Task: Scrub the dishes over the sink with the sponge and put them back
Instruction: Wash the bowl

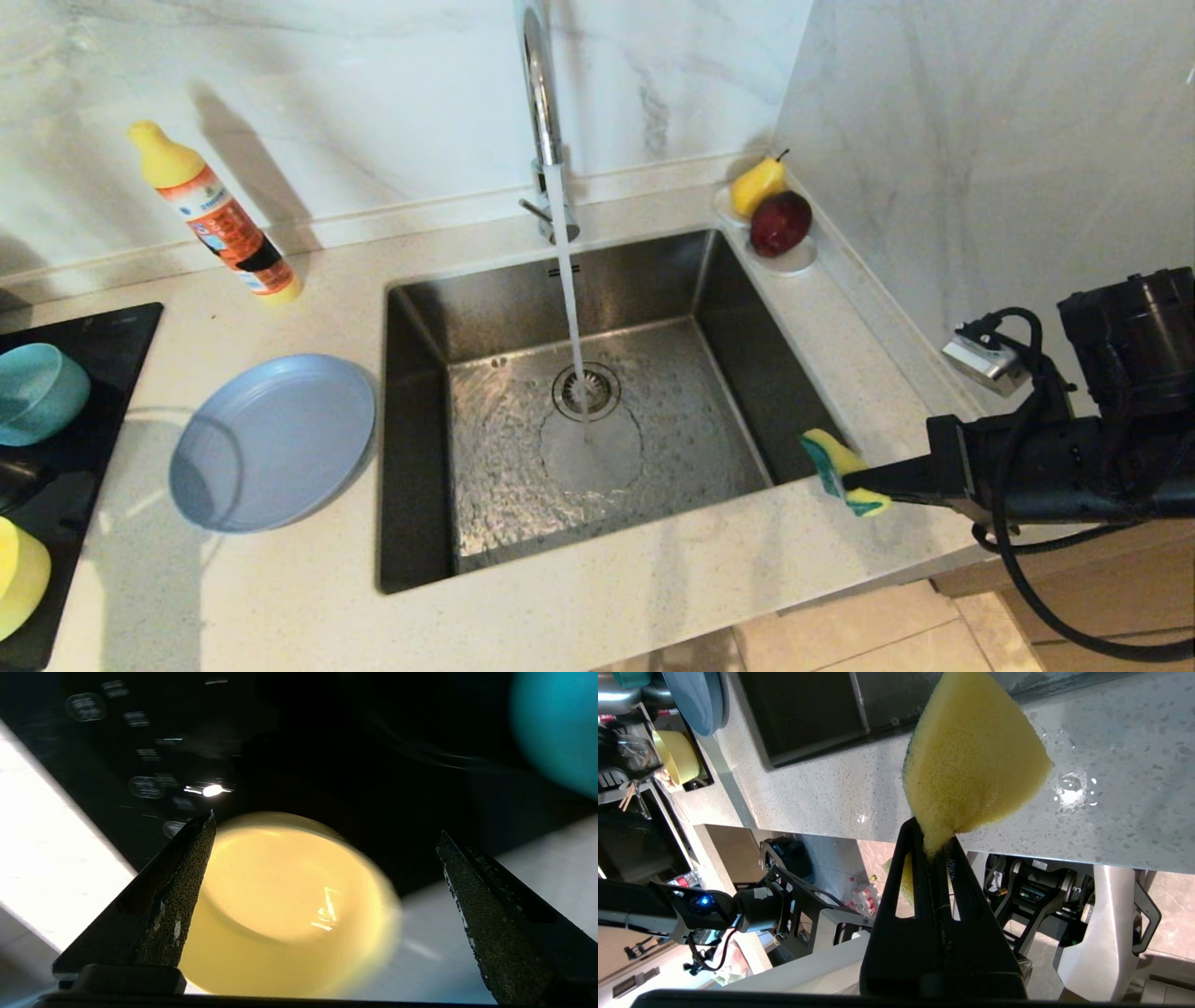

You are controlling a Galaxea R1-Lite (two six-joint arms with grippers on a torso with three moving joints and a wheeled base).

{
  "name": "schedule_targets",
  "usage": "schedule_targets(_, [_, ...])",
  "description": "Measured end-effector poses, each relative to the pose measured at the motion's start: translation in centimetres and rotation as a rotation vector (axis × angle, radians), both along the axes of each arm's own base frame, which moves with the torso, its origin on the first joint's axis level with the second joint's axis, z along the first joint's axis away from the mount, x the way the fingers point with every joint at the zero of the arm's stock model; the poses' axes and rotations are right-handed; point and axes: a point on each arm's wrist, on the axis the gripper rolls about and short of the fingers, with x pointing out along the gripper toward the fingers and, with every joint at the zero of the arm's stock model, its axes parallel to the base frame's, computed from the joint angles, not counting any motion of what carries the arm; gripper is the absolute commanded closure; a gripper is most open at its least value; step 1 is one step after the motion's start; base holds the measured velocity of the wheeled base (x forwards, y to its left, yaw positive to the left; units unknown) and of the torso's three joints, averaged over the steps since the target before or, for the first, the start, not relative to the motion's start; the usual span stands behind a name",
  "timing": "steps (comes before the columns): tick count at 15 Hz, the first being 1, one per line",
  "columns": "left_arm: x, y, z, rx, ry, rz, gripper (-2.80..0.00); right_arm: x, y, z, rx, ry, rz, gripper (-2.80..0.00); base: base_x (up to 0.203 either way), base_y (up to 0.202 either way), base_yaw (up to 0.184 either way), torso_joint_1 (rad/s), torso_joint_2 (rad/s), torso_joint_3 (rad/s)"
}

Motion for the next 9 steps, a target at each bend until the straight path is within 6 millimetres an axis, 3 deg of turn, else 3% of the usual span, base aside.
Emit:
schedule_targets(4, [-0.9,-1.5,4.4,-0.050,-0.014,0.000,-2.80,0.1,0.1,-0.4,-0.003,0.015,0.000,0.00,0.000,0.000,0.000,0.000,0.00,0.000])
schedule_targets(6, [-1.7,-2.2,4.6,-0.125,0.055,0.004,-2.80,0.2,0.1,-0.4,-0.003,0.017,0.000,0.00,0.000,0.000,0.000,0.000,0.00,0.000])
schedule_targets(9, [-2.5,-2.1,2.9,-0.178,0.134,0.003,-2.80,0.3,0.1,-0.4,-0.003,0.015,0.001,0.00,0.000,0.000,0.000,0.000,0.00,0.000])
